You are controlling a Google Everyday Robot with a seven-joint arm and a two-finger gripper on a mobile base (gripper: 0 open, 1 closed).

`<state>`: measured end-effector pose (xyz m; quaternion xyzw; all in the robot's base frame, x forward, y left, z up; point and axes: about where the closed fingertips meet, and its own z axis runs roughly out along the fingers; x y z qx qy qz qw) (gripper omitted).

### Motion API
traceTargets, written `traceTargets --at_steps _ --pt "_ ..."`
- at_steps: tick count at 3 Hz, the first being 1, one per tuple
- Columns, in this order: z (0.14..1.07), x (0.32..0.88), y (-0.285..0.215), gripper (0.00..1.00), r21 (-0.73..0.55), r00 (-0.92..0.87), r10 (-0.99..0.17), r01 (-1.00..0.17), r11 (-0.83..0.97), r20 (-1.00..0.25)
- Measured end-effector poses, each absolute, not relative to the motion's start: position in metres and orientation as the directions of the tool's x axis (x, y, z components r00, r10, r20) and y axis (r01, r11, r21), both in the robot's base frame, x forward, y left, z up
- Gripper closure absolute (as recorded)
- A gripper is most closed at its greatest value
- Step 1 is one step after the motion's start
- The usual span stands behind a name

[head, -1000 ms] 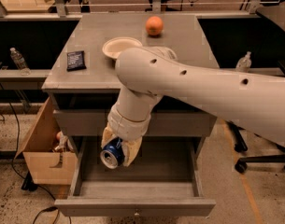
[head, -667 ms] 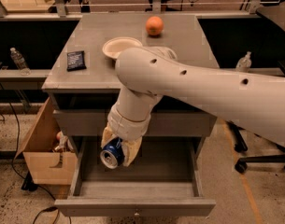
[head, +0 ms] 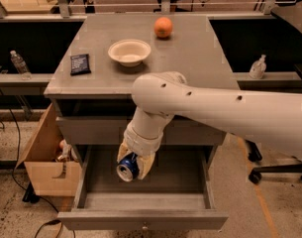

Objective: Place pepsi can into middle drawer

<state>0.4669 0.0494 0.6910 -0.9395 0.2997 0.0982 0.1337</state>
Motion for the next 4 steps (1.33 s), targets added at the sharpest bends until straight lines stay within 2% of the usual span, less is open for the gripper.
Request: traceTargets --at_steps 2,4 --pt "0.604 0.479 0.015 1.00 -0.096 0.740 -0.626 -0.661 -0.744 -0.246" --pt "0.527 0.501 -0.007 1.00 -0.101 0.654 -0.721 -0.753 -0.651 -0.229"
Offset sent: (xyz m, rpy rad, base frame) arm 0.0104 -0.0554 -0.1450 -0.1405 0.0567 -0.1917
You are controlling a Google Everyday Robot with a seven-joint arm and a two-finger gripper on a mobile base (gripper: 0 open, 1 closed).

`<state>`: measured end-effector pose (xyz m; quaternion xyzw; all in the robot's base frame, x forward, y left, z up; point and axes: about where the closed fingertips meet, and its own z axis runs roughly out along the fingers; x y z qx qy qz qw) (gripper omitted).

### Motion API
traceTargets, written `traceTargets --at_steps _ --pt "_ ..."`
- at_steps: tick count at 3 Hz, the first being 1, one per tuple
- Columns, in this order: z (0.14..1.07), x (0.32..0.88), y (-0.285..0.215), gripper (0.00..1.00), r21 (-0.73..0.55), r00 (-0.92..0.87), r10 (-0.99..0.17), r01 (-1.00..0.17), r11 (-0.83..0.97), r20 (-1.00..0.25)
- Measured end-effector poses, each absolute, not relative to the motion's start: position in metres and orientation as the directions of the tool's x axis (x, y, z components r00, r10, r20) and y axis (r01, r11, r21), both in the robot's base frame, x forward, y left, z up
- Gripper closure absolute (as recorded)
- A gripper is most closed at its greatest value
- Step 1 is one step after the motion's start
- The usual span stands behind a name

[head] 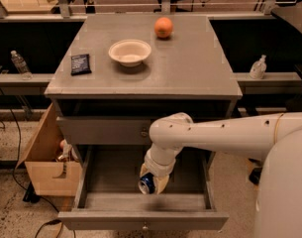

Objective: Place pepsi can into middle drawer

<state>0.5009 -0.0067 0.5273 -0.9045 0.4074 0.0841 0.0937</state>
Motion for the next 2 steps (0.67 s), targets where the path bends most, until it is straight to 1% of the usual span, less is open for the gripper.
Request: traceTargets --at_steps 1,2 --pt "0.507 0.511 -0.012 1.00 -0.106 0.640 -0.732 -0.765 -0.635 -0.233" --pt "0.490 0.518 -0.017 1.00 -0.112 0.618 -0.760 -0.785 -0.609 -0.201"
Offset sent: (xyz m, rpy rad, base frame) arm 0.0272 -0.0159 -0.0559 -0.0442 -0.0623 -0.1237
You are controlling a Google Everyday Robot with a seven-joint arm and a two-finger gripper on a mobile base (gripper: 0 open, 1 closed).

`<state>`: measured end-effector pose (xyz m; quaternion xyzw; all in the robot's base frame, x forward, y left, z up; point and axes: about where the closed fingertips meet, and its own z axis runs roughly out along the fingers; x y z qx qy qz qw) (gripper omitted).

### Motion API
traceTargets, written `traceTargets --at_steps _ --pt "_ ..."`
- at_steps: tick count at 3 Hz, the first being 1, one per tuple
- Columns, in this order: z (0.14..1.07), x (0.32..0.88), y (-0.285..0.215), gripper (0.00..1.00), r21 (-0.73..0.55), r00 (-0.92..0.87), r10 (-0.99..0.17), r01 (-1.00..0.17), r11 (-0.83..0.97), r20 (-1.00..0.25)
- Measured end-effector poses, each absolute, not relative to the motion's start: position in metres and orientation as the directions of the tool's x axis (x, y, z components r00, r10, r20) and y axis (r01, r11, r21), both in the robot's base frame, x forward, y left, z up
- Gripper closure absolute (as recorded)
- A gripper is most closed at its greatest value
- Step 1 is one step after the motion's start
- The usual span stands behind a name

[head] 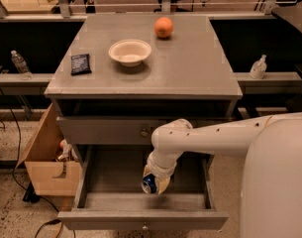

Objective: Place pepsi can into middle drawer

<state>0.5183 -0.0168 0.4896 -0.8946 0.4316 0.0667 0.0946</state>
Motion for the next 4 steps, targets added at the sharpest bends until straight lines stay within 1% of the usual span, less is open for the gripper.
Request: traceTargets --at_steps 1,4 --pt "0.477 0.521 -0.022 1.00 -0.115 0.580 -0.796 -0.814 -0.569 -0.172" --pt "0.431 0.530 -0.031 1.00 -0.115 0.505 -0.841 -0.863 -0.491 -0.194"
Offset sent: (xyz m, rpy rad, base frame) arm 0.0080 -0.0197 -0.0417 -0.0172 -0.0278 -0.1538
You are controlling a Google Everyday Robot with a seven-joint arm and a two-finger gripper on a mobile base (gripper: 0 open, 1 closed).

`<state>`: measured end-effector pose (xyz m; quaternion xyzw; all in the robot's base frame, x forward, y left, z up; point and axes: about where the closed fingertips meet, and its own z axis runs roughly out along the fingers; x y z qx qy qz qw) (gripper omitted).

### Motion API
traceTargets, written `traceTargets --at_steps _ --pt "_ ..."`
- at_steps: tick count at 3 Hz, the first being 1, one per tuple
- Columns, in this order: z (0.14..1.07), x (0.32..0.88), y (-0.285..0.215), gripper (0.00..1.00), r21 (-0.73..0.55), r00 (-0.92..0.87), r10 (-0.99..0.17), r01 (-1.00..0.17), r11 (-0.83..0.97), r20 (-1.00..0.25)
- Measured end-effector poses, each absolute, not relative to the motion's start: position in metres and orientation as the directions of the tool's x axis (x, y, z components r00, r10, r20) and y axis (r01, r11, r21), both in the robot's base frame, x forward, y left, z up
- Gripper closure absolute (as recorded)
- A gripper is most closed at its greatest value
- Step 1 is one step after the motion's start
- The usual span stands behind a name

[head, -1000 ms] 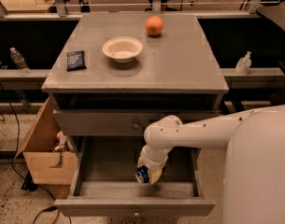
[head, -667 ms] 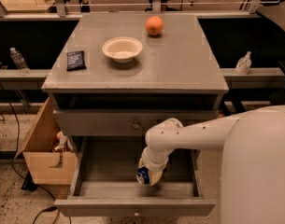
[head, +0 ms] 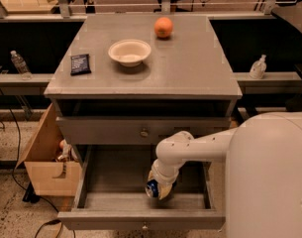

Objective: Place pepsi can into middle drawer

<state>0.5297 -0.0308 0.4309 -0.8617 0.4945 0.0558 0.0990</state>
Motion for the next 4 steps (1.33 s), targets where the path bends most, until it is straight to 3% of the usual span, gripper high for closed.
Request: traceTargets --at_steps 1,4 --pt "0.4156 0.5360 -0.0284 0.97 -0.111 0.484 -0.854 -0.875 -0.471 -0.193" --pt "0.4128 0.5324 -0.0283 0.30 -0.104 0.486 -0.852 -0.874 -0.475 -0.196"
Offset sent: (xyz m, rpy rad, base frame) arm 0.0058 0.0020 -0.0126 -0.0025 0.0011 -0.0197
